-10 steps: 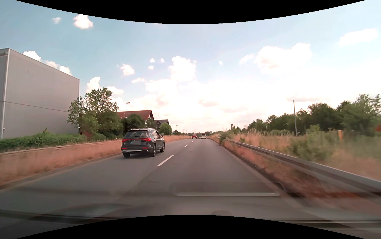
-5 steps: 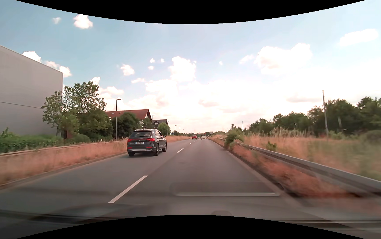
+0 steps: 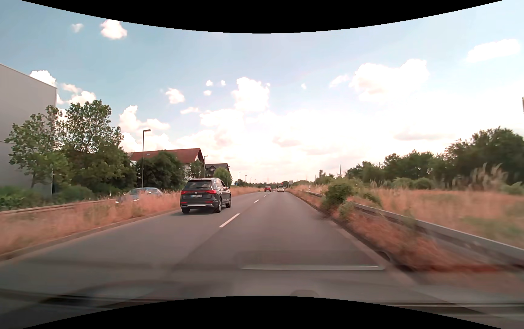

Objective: Follow the waypoints while adhering to traffic rules and regulations

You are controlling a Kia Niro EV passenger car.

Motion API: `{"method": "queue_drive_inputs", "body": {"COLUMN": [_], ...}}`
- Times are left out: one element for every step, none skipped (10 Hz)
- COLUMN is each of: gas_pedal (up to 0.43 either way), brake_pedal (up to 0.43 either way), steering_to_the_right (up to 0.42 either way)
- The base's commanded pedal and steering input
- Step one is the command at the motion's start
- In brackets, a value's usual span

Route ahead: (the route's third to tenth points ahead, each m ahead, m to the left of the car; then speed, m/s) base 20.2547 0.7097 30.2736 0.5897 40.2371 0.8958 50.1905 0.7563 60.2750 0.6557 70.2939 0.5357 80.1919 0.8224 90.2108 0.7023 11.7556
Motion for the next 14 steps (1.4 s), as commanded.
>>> {"method": "queue_drive_inputs", "body": {"gas_pedal": [0.087,0.087,0.087,0.087,0.087,0.087,0.087,0.087,0.087,0.087,0.087,0.087,0.087,0.087], "brake_pedal": [0.000,0.000,0.000,0.000,0.000,0.000,0.000,0.000,0.000,0.000,0.000,0.000,0.000,0.000], "steering_to_the_right": [-0.004,-0.003,-0.003,-0.004,-0.003,-0.003,-0.003,-0.003,-0.004,-0.004,-0.004,-0.004,-0.004,-0.004]}}
